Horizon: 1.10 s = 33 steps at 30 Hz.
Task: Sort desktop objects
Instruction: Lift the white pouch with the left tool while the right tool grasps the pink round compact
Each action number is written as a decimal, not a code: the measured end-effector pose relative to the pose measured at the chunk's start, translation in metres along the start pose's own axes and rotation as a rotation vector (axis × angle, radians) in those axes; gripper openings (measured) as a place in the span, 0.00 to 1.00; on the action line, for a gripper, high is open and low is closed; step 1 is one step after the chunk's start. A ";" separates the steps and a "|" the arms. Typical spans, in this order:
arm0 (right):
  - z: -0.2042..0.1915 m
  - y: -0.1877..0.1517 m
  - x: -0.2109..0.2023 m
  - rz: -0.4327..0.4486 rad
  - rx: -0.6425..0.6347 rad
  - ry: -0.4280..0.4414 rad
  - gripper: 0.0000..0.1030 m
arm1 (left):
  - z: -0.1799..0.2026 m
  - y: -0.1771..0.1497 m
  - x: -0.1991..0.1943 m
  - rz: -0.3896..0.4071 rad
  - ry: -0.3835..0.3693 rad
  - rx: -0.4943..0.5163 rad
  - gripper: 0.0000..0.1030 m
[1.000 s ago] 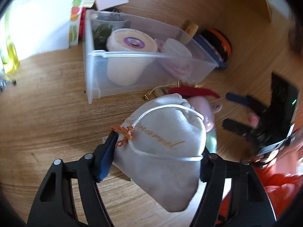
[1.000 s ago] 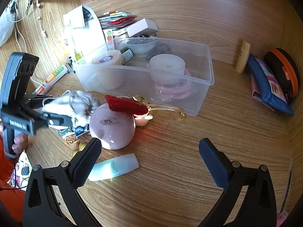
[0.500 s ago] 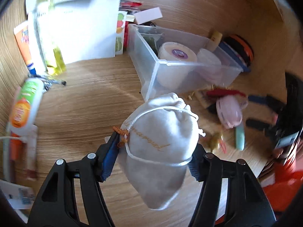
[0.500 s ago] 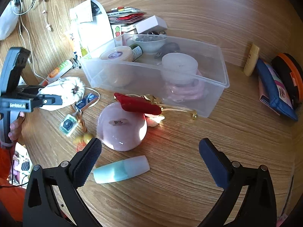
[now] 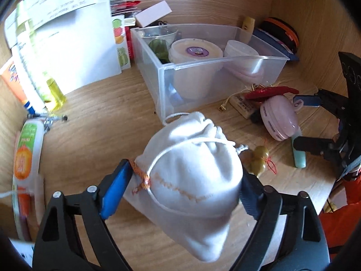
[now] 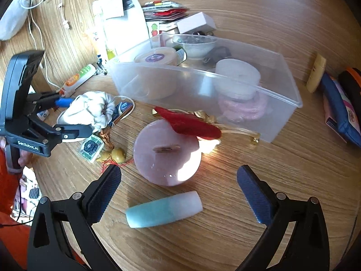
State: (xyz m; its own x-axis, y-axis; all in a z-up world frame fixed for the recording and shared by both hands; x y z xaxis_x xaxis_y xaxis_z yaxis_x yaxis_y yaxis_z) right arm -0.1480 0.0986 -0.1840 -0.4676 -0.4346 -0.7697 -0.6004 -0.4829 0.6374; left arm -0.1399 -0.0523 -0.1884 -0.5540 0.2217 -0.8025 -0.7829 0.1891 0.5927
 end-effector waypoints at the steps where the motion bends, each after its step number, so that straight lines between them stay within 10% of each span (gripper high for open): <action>1: 0.000 0.001 0.001 0.001 -0.002 -0.001 0.98 | 0.001 0.003 0.003 -0.004 -0.001 0.015 0.87; 9: -0.003 0.008 0.013 -0.042 -0.001 0.022 0.76 | 0.002 0.014 0.024 -0.032 -0.010 0.064 0.89; 13: -0.005 0.011 0.012 -0.046 0.002 0.044 0.59 | 0.003 0.012 0.024 -0.016 -0.010 0.063 0.71; 19: -0.007 0.006 0.012 -0.041 -0.009 0.047 0.58 | 0.002 0.007 0.003 0.041 0.024 0.061 0.53; 33: -0.006 0.017 -0.034 0.073 0.000 0.063 0.58 | 0.016 0.042 -0.058 0.228 -0.090 -0.073 0.51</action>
State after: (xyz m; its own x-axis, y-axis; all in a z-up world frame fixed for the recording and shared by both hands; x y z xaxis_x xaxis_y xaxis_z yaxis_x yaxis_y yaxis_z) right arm -0.1382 0.1004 -0.1470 -0.4687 -0.5153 -0.7175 -0.5661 -0.4482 0.6918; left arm -0.1356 -0.0418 -0.1158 -0.6932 0.3360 -0.6376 -0.6611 0.0561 0.7482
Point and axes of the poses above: each gripper's, at about its wrist camera, not at the fingertips, and x roughly the way its jaws point, z to its right, y to its top, the point moved 10 cm from there along x, roughly the way its jaws point, and after that the axes turned 2 degrees about -y, right-handed, at the moved point
